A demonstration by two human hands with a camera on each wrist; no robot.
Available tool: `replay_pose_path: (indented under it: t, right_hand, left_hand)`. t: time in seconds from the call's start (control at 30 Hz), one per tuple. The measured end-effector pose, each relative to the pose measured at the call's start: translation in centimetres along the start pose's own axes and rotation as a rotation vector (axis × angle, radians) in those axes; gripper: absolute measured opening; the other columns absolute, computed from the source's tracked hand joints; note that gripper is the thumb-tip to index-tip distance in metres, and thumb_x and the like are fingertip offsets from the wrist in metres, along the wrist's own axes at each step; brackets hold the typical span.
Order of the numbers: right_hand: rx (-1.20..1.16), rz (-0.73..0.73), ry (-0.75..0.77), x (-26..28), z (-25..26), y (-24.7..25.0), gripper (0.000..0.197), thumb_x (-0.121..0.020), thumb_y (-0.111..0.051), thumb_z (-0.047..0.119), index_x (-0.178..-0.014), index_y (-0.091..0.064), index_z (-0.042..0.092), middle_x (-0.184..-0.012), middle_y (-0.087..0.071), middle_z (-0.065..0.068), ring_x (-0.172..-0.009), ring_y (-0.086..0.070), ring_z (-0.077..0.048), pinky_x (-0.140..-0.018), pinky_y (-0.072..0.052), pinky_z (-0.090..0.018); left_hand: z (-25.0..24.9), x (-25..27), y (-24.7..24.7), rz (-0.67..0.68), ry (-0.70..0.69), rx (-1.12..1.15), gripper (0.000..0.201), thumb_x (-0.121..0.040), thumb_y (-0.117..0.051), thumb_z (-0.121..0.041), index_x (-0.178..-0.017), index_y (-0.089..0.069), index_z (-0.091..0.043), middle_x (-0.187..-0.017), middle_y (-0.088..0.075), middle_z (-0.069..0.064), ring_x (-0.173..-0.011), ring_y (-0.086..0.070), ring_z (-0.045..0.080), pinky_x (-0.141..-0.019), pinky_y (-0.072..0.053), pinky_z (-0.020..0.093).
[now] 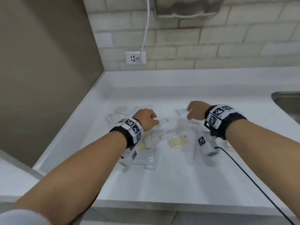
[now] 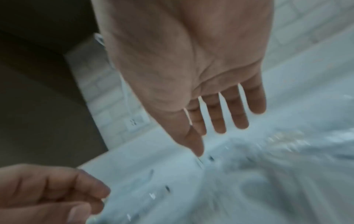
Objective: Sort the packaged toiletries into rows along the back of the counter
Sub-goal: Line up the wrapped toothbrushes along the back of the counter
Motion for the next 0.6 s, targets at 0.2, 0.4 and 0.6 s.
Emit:
replay_pose_path:
  t: [0.2,0.4,0.6]
  right_hand:
    - [0.068,0.008,-0.132,-0.7,-1.3,-3.9,0.019,-0.088,-0.054,0.016,-0.101,-0.060,0.004,-0.092,-0.061,-0.009,-0.080,-0.059,-0.028,-0.070,-0.049,-0.031]
    - [0.139,0.018,-0.080,-1.2,-0.7,-4.5,0.019,-0.086,-0.054,0.017,-0.099,-0.064,0.007,-0.103,-0.068,-0.007,-0.086,-0.060,-0.025,-0.070,-0.048,-0.030]
    - [0.001,-0.069,0.085,-1.6,2.6,-3.2,0.030,-0.089,-0.053,0.030,-0.113,-0.052,0.012,-0.112,-0.058,-0.007,-0.106,-0.054,-0.028,-0.090,-0.048,-0.039]
  left_hand:
    - [0.0,-2.0,-3.1,0.131,0.066,-0.322,0.046,-0.082,-0.058,-0.042,-0.116,-0.064,-0.012,-0.114,-0.066,0.006,-0.101,-0.063,0.025,-0.086,-0.053,0.033]
    - [0.4,-3.0,-3.9,0.066,0.028,-0.299,0.035,-0.087,-0.051,-0.039,-0.103,-0.069,-0.014,-0.104,-0.067,0.007,-0.100,-0.059,0.028,-0.084,-0.051,0.034]
    - [0.8,-3.3,-3.4,-0.159,0.095,0.046,0.019,-0.083,-0.051,-0.045,-0.096,-0.055,-0.032,-0.103,-0.064,-0.004,-0.105,-0.050,0.021,-0.082,-0.028,0.033]
Point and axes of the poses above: each hand's wrist, its own x-axis away from the middle knuckle, its own y-axis out of the back of the hand, z = x × y, the point moved 2 cm from there along -x, towards the middle knuckle
